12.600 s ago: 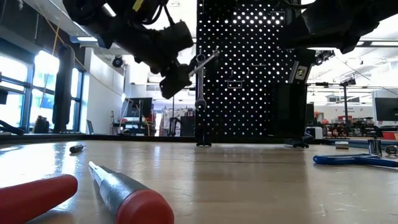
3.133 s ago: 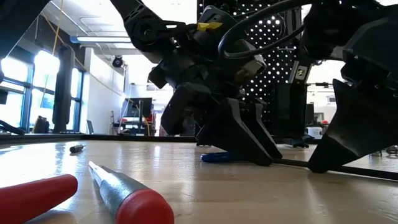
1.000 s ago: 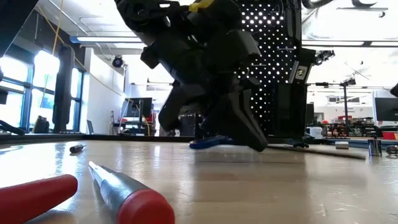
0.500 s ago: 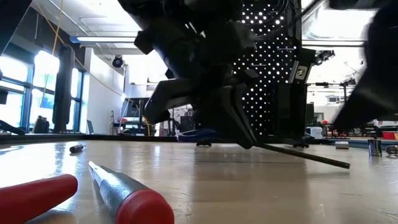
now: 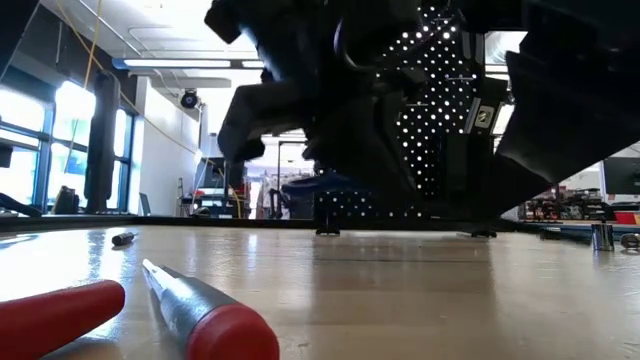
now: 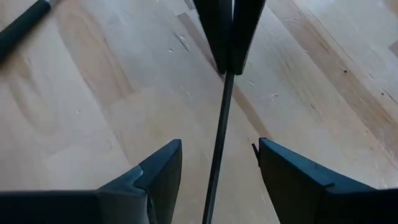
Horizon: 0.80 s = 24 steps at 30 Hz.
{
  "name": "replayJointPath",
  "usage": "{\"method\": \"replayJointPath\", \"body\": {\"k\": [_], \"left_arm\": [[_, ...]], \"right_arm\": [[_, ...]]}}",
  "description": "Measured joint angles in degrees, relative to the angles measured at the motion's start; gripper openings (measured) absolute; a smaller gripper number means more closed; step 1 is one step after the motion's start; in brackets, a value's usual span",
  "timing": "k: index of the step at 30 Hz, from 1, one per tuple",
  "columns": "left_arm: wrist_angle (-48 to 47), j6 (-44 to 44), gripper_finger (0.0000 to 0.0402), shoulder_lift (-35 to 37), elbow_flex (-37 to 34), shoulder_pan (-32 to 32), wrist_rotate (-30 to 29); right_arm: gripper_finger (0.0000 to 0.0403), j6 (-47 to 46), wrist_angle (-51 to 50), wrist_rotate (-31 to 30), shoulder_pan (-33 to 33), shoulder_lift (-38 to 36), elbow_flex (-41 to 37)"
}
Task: Hang tools onto peg board
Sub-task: Hang the blue L-shaped hex key onto the pegboard
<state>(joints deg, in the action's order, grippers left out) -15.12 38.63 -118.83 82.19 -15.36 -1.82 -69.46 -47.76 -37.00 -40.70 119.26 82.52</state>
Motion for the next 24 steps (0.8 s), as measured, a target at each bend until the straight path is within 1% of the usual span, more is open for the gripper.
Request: {"method": "replayJointPath", "body": {"k": [8, 11, 14, 20, 22, 24], "left_arm": [[-3.43, 0.05, 0.0000, 0.00, 3.79, -1.38, -0.22], [-4.68, 0.19, 0.0000, 0.00, 4.66, -1.81, -0.22], [-4.66, 0.22, 0.0000, 0.00, 4.98, -2.17, -0.23], [-4.68, -0.03, 0.0000, 1.19, 4.99, -2.33, -0.44], [-4.79, -0.52, 0.0000, 1.54, 4.98, -2.39, -0.42], [-5.01, -0.42, 0.0001, 1.98, 4.98, -2.47, -0.20]], "right_arm": [[0.0204, 0.56, -0.18, -0.65, 0.56, 0.00, 0.00], [0.0188, 0.56, -0.19, -2.15, 0.50, 0.00, 0.00], [0.0149, 0.62, -0.14, -2.62, 0.53, 0.00, 0.00], [0.0030, 2.78, 0.84, -2.16, 0.57, 0.00, 0.02], [0.0010, 3.14, 0.88, -2.22, 0.68, -0.01, 0.02], [0.0014, 2.87, 0.92, -2.47, 0.73, -0.02, 0.04]]}}
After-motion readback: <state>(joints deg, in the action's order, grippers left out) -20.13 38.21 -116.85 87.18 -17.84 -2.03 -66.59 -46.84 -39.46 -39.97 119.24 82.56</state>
